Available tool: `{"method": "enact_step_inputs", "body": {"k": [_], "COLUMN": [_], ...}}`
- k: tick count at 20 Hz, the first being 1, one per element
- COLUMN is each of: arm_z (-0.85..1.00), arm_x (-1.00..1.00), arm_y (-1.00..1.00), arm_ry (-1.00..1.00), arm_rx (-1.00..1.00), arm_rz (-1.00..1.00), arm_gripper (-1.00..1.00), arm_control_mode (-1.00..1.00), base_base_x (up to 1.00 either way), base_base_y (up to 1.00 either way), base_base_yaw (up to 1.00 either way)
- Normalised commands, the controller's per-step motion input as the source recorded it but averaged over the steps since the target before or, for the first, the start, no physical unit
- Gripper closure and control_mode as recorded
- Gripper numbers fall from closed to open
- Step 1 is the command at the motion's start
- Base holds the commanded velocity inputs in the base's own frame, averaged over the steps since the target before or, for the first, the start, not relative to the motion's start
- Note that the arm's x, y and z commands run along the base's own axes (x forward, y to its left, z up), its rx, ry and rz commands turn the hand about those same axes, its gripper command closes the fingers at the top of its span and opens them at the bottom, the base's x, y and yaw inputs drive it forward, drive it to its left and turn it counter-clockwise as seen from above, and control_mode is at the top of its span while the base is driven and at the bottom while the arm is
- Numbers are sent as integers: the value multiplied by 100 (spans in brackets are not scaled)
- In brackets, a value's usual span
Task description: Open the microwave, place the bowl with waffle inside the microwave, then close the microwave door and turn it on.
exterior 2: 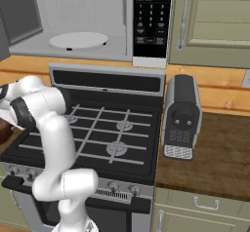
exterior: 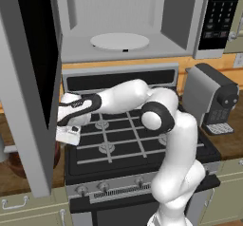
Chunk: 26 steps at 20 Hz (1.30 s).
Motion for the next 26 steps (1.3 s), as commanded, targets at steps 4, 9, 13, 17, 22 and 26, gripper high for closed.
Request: {"method": "enact_step_inputs", "body": {"k": [4,9,13,17,22,26], "arm_z": [44,97,100,100,100,100], "arm_x": [-54,-44,-38,-35,-35,-44], "arm_y": [-100,-100,-100,-100,-100,-97], "arm_ry": [-6,-4,1,4,3,0], "arm_rx": [10,10,2,0,0,0], "arm_rz": [0,0,-5,-8,-11,-14], "arm_gripper": [100,100,100,100,100,100], "arm_control_mode": [-100,-100,-100,-100,-100,-100], "base_base_x": [0,0,0,0,0,0], "base_base_y": [0,0,0,0,0,0], "base_base_yaw": [0,0,0,0,0,0]}}
